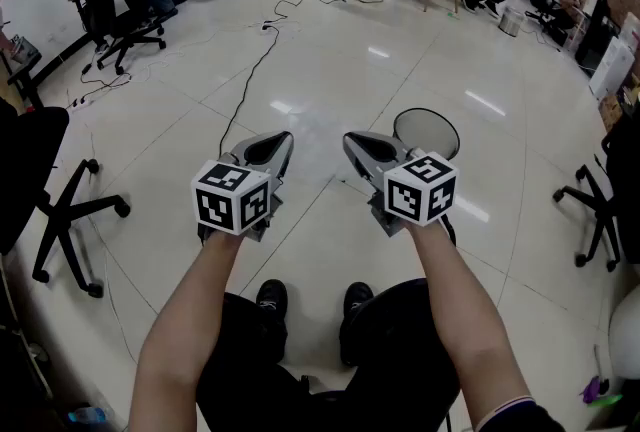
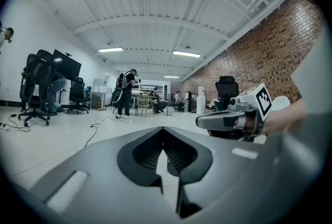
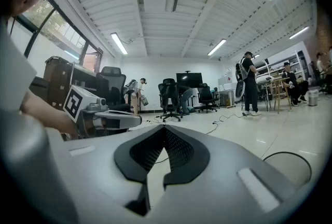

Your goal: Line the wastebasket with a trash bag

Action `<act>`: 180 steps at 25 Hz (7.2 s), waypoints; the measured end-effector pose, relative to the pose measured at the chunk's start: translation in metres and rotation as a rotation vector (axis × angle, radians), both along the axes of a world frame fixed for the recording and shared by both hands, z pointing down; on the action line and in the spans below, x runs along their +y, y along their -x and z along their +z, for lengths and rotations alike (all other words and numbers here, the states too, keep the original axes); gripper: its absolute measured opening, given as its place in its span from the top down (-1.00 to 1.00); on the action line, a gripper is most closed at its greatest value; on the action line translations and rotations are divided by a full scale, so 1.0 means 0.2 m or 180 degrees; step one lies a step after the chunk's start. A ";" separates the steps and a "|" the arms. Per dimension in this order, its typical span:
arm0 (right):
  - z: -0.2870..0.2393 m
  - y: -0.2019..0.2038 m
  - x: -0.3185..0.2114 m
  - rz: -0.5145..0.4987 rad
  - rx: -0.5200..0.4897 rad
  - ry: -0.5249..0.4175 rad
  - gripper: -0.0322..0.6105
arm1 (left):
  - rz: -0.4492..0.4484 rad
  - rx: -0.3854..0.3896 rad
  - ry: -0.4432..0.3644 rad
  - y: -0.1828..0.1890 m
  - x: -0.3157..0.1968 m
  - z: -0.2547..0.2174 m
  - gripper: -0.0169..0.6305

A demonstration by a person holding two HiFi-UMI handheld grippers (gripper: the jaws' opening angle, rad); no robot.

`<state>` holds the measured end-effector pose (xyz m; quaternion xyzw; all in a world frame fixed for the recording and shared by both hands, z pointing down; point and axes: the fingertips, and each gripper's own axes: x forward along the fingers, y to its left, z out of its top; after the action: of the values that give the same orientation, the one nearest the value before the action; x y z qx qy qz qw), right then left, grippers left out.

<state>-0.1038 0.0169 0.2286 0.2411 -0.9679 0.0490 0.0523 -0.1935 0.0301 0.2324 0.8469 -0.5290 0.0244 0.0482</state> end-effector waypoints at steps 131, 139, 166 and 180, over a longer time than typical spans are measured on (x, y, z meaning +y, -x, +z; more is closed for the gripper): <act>0.87 -0.19 -1.27 0.0716 0.1059 0.0302 0.89 | 0.0239 -0.1465 0.1044 0.62 -1.26 0.88 0.91; 0.42 -0.39 -1.14 0.0980 0.0962 -0.0021 0.89 | 0.0215 -0.1449 0.0640 0.46 -1.16 0.37 0.91; -0.43 -1.31 -1.01 0.1982 0.0874 -0.0672 0.89 | 0.0518 -0.1221 -0.0237 -0.37 -1.23 -0.53 0.91; -0.42 -1.66 -1.20 0.2391 0.0898 -0.0621 0.89 | 0.0936 -0.1133 -0.0250 -0.76 -1.60 -0.46 0.91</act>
<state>0.2291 -0.2223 0.1436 0.5858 -0.7960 -0.0608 0.1398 -0.0416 -0.2906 0.1406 0.8985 -0.4006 0.1595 -0.0830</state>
